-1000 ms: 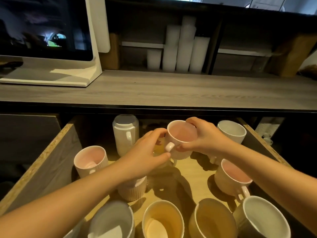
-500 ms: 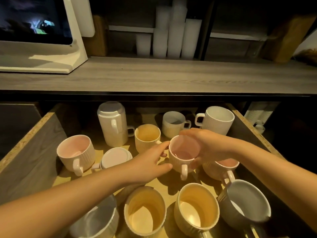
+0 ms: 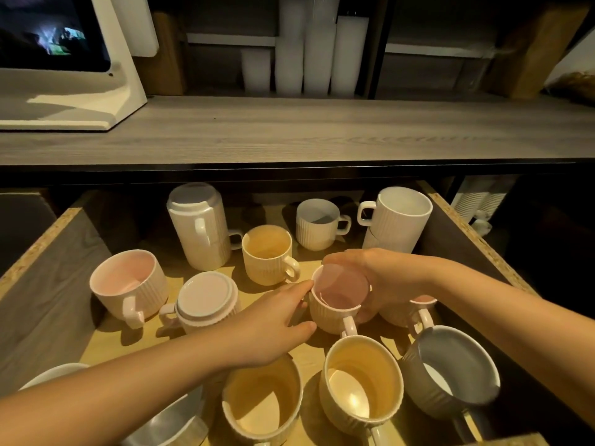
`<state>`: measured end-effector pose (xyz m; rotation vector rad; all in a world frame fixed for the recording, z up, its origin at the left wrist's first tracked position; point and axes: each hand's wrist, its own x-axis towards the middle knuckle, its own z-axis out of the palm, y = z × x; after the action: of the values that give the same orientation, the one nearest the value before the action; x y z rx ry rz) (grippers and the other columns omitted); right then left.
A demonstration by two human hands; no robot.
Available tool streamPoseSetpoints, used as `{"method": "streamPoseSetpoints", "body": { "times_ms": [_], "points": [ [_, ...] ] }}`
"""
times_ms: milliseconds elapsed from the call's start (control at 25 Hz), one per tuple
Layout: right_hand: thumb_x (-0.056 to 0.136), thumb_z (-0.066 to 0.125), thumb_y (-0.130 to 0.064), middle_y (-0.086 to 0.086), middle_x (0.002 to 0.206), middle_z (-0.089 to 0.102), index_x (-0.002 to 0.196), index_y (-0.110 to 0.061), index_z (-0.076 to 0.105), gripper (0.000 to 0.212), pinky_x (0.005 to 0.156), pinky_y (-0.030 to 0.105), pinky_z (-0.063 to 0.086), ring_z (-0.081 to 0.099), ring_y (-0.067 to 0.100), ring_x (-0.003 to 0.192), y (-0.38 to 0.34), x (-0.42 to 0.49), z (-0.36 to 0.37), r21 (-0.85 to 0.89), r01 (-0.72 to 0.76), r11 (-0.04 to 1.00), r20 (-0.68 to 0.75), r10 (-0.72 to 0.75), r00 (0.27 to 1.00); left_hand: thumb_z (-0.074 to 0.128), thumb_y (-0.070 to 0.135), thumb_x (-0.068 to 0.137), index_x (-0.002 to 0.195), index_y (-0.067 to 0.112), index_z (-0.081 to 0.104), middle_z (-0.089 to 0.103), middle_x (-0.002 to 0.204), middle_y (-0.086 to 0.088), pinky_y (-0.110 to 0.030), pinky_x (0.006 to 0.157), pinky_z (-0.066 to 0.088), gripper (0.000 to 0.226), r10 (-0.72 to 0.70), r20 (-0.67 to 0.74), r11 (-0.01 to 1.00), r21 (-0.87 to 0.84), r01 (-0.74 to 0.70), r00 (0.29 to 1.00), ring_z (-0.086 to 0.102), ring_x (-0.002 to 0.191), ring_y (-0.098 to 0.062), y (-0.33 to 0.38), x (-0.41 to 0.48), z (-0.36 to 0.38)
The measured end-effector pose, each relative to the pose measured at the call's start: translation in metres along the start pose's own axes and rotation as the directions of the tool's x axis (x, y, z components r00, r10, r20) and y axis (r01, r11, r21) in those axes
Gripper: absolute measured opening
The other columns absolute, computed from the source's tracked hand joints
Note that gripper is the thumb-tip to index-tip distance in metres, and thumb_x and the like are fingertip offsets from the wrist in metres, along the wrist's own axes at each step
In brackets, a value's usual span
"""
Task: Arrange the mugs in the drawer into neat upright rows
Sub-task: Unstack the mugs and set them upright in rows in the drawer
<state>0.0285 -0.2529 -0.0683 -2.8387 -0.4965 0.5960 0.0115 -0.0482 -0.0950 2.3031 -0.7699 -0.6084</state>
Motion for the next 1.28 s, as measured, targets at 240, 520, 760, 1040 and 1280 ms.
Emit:
{"method": "streamPoseSetpoints", "body": {
  "times_ms": [240,520,760,1040,1280],
  "points": [
    [0.077,0.075,-0.025,-0.006,0.15,0.034,0.147,-0.033,0.017,0.091,0.104,0.033,0.04,0.037,0.019,0.136,-0.008,-0.004,0.0,-0.057,-0.041,0.998,0.036,0.043,0.998,0.049,0.031,0.094,0.146,0.033,0.016,0.026,0.153,0.01,-0.026,0.104,0.036,0.062,0.007,-0.002,0.997,0.079,-0.007,1.0,0.037,0.133,-0.009,0.002,-0.004,-0.002],
    [0.087,0.064,-0.022,-0.006,0.143,0.047,0.142,-0.028,0.035,0.063,0.093,0.024,0.047,0.048,0.016,0.128,-0.039,-0.006,-0.019,-0.04,0.009,0.999,-0.111,-0.013,0.994,0.055,0.036,0.09,0.134,0.034,0.04,0.044,0.139,0.012,-0.019,0.092,0.039,0.047,0.074,-0.26,0.93,0.367,0.027,0.963,0.044,0.122,-0.005,-0.012,-0.014,-0.035],
    [0.084,0.068,-0.02,0.003,0.144,0.042,0.143,-0.024,0.032,0.07,0.095,0.03,0.048,0.048,0.024,0.126,-0.065,0.051,-0.025,-0.193,0.058,0.98,-0.182,-0.093,0.979,0.066,0.045,0.079,0.129,0.026,0.046,0.054,0.128,0.003,-0.028,0.088,0.048,0.057,-0.143,-0.197,0.773,0.59,0.234,0.97,0.053,0.112,-0.016,-0.036,-0.019,-0.07],
    [0.081,0.069,-0.015,0.007,0.149,0.031,0.147,-0.029,0.019,0.084,0.093,0.037,0.051,0.045,0.032,0.127,-0.079,0.117,-0.02,-0.214,-0.01,0.977,-0.02,0.005,1.0,0.077,0.035,0.073,0.132,0.026,0.041,0.056,0.126,0.002,-0.028,0.081,0.054,0.07,-0.278,-0.071,0.769,0.581,0.266,0.958,0.059,0.105,-0.019,-0.055,-0.021,-0.077],
    [0.08,0.067,-0.042,0.005,0.134,0.046,0.142,-0.023,0.032,0.073,0.092,0.034,0.047,0.046,0.024,0.117,-0.085,0.12,-0.024,-0.297,-0.081,0.951,-0.059,0.066,0.996,0.077,0.034,0.073,0.136,0.027,0.036,0.056,0.125,0.0,-0.033,0.081,0.056,0.075,-0.283,-0.048,0.772,0.582,0.257,0.958,0.059,0.101,-0.021,-0.06,-0.02,-0.076]
  ]
}}
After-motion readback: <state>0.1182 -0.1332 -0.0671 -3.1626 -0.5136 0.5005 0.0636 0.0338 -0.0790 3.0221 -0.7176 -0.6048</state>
